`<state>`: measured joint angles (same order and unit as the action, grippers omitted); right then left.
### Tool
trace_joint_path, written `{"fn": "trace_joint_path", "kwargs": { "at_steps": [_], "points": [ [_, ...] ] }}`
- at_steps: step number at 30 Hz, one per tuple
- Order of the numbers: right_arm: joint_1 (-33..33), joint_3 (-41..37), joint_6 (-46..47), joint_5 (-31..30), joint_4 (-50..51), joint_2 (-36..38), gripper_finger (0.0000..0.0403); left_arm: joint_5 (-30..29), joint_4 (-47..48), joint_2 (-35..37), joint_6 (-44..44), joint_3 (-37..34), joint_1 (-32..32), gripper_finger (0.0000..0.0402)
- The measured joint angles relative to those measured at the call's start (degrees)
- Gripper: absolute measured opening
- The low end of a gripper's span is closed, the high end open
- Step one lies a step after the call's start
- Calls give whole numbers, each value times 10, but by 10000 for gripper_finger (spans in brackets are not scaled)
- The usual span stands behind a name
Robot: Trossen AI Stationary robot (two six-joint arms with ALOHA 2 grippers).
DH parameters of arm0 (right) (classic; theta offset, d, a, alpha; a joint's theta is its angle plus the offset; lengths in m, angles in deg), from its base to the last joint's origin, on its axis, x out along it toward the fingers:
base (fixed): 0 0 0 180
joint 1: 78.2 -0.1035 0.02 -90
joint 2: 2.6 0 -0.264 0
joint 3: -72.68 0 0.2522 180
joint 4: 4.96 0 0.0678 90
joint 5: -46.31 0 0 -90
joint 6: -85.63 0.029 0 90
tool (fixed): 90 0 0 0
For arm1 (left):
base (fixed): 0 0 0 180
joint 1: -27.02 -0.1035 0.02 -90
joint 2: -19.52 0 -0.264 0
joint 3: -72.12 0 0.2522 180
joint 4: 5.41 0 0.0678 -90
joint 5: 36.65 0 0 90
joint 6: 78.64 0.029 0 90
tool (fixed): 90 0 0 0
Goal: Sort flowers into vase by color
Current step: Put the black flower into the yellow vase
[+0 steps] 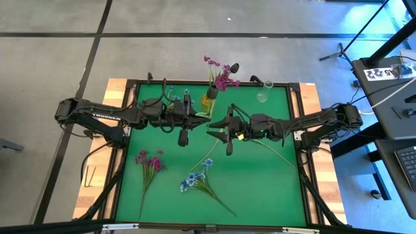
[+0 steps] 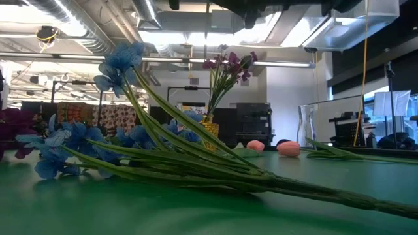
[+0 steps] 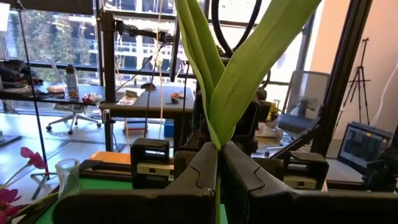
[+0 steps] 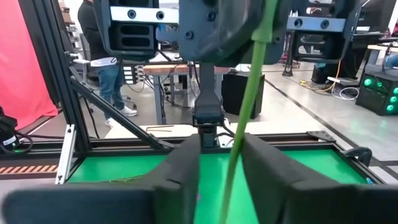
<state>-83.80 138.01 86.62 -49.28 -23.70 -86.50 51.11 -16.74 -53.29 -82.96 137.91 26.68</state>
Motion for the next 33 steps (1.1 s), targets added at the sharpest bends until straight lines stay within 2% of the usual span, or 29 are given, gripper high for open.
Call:
{"fn": "trace_joint_path", "kwargs": {
  "at_steps": [7, 10, 17, 24, 27, 33],
  "points": [
    [0, 0, 0, -2, 2, 0, 29, 1, 5, 0, 0, 0, 0, 1],
    [0, 0, -1, -3, 2, 0, 7, 2, 5, 0, 0, 0, 0, 1],
    [0, 0, -5, -6, 8, 0, 6, 2, 8, 0, 0, 0, 0, 3],
    [0, 0, -21, -27, 15, 2, 4, -13, 13, 2, 0, 0, 0, 47],
    [4, 0, -40, -52, 21, 2, 3, -42, 33, 9, 0, 0, 0, 70],
    [38, -5, -43, -58, 38, 3, 2, -111, 77, 31, 5, 0, 0, 109]
  ]
}}
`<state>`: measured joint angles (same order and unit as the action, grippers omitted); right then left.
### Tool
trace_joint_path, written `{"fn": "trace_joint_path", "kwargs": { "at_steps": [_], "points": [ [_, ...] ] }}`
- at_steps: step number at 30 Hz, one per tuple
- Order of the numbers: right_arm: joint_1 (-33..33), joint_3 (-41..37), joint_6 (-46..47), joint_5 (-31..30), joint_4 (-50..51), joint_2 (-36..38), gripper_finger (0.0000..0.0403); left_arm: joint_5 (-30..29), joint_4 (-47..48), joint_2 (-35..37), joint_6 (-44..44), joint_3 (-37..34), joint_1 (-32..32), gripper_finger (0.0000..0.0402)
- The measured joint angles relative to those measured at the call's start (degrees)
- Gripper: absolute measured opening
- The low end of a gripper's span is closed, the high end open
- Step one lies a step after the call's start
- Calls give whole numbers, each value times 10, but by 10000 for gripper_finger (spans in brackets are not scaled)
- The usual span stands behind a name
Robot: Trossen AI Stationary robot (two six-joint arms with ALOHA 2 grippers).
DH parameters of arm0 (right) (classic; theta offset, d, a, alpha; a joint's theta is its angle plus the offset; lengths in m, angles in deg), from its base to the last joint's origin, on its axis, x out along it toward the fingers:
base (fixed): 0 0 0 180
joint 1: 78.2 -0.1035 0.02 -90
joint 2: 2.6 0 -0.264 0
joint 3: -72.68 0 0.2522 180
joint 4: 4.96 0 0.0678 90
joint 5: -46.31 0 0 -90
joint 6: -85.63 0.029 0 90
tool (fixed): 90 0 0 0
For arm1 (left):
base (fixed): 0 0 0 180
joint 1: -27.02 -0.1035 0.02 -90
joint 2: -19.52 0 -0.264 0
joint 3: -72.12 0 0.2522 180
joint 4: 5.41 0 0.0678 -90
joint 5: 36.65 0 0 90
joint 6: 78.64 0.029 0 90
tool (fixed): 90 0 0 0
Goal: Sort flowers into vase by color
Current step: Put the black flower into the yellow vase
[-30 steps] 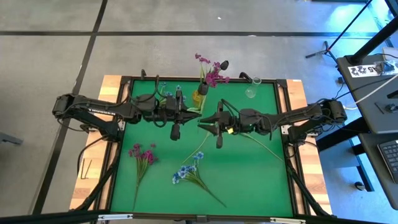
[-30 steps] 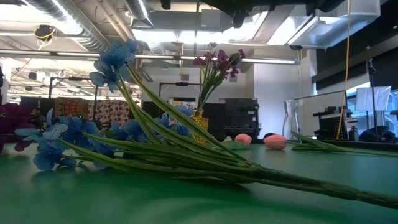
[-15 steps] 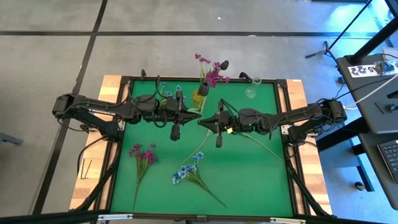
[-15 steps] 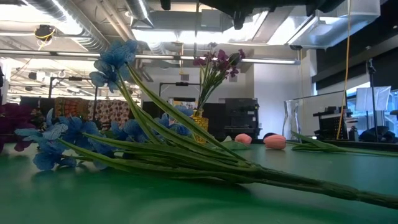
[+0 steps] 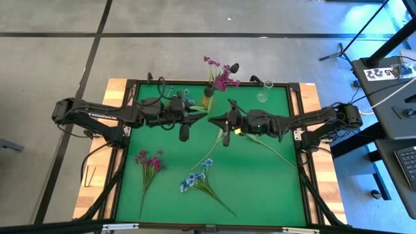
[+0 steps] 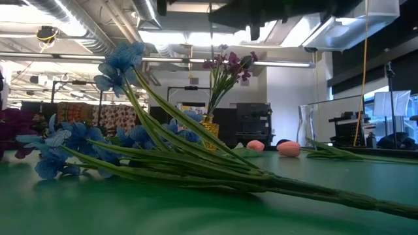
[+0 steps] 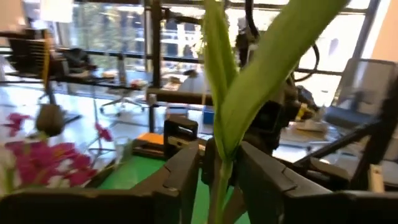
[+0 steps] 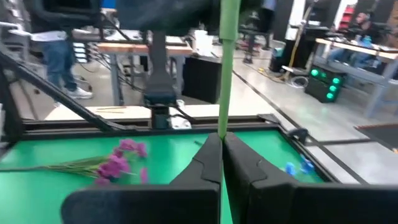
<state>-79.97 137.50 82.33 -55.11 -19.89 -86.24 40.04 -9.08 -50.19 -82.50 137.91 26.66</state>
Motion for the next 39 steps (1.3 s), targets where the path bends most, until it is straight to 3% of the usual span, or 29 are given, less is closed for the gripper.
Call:
{"fn": "trace_joint_path", "kwargs": {
  "at_steps": [14, 25, 39],
  "points": [
    [126, -80, -11, 41, -193, -8, 1, -74, 67, 10, -4, 0, 0, 137],
    [199, -80, 1, 74, -330, -121, 1, -92, 119, 10, -9, 0, 0, 137],
    [228, -21, 13, 110, -343, -224, 1, -91, 158, 10, -24, 0, 0, 137]
  ]
}}
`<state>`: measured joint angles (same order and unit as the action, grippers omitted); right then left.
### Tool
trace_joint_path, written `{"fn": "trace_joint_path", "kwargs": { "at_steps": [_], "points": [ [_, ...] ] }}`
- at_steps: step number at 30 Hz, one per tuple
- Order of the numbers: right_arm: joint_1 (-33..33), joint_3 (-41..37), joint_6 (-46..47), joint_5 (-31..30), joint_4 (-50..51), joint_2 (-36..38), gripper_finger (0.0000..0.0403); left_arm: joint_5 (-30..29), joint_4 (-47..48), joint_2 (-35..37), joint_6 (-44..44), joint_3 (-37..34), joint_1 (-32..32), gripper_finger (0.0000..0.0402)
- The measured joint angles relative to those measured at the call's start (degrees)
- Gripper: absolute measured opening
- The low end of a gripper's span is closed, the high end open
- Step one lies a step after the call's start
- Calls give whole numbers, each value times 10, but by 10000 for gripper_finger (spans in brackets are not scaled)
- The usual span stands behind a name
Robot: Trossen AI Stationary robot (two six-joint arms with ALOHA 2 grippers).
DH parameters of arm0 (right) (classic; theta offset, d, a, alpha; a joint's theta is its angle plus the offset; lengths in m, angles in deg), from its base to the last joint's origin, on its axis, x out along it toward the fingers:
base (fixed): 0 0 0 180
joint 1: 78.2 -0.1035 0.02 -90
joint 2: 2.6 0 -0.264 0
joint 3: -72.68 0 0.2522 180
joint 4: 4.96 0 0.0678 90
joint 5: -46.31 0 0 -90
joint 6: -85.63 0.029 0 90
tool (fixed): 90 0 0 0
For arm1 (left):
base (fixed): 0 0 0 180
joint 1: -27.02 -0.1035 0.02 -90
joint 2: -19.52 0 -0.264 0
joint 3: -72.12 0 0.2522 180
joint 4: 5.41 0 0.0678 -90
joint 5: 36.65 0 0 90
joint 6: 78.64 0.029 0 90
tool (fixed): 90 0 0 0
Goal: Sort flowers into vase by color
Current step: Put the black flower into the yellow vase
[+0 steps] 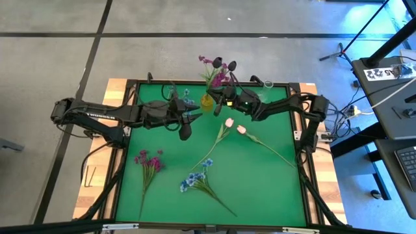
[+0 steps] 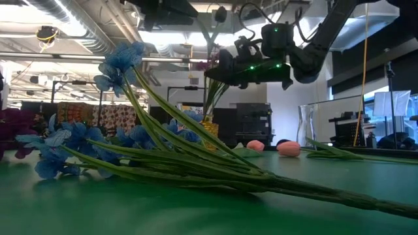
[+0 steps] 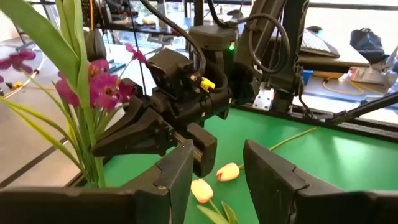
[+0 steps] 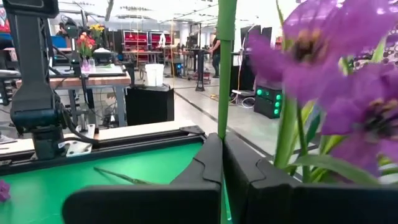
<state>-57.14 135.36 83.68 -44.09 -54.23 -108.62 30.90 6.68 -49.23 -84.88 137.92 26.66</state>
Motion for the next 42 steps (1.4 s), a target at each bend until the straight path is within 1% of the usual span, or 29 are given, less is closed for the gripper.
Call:
{"fn": "trace_joint_path", "kwargs": {
  "at_steps": [4, 14, 26, 38, 42],
  "points": [
    [0, 0, -13, -16, 2, -1, 1, 0, 7, 0, -9, 0, 0, 137],
    [0, 0, -46, -21, -4, -1, 1, 0, 14, 0, -11, 0, 0, 137],
    [0, 0, -61, -21, -1, -1, 1, 0, 14, 0, -11, 0, 0, 137],
    [0, 0, -59, -22, 98, 0, 1, 0, 13, 0, -12, 0, 0, 137],
    [0, 0, -29, -9, 126, 0, 12, 0, 16, 0, -12, 0, 0, 137]
  ]
}}
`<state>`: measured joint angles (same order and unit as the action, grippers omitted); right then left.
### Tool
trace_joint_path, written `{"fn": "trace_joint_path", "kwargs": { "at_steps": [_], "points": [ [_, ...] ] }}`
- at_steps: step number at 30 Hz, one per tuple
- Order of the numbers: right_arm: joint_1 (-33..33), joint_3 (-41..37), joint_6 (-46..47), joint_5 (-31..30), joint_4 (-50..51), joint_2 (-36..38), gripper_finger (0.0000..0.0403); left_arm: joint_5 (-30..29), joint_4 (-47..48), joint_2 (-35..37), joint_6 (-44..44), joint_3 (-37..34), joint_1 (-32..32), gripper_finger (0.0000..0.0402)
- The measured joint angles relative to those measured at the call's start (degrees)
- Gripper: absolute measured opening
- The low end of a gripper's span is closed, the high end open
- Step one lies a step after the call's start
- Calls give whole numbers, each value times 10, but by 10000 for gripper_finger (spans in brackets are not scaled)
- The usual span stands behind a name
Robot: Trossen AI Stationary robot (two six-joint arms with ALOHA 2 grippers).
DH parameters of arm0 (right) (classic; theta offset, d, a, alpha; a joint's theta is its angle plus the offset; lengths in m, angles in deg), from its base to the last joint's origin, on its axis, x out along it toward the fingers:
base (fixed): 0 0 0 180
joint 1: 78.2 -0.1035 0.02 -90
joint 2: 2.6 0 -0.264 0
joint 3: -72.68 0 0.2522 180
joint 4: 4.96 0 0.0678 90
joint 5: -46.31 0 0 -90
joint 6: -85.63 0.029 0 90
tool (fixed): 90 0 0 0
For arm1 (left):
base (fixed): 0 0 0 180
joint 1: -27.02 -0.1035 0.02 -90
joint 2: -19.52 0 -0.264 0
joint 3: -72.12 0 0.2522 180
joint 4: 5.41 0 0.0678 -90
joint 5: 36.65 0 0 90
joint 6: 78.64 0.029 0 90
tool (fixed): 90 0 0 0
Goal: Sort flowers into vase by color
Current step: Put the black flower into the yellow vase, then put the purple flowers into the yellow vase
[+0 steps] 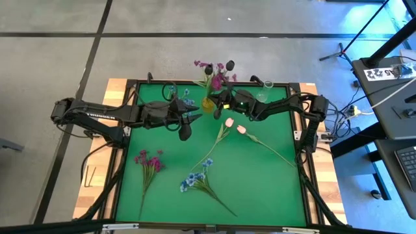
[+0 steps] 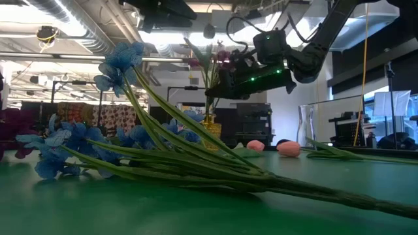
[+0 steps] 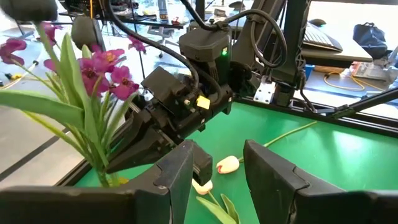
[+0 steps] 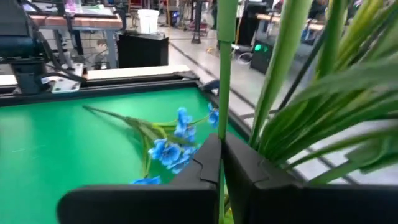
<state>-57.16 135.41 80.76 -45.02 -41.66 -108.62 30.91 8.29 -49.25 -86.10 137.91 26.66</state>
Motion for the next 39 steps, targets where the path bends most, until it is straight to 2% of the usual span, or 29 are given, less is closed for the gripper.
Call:
{"fn": "trace_joint_path", "kwargs": {
  "at_steps": [4, 10, 18, 26, 30, 39],
  "points": [
    [0, 0, 19, 14, 19, 0, 45, 0, 7, 0, -1, 0, 0, 137],
    [-1, 0, 32, 20, 48, 1, 119, 0, 25, 0, -12, 0, 0, 137],
    [-1, 0, 33, 25, 163, 55, 194, 0, 52, 0, -20, 0, 0, 137],
    [-13, 0, 31, 25, 258, 144, 209, 0, 61, 0, -20, 0, 0, 137],
    [-38, 0, 30, 25, 297, 191, 209, -2, 103, 19, -20, 7, 0, 137],
    [-105, 0, 29, 19, 350, 273, 209, -7, 209, 77, -107, 24, 32, 137]
  ]
}}
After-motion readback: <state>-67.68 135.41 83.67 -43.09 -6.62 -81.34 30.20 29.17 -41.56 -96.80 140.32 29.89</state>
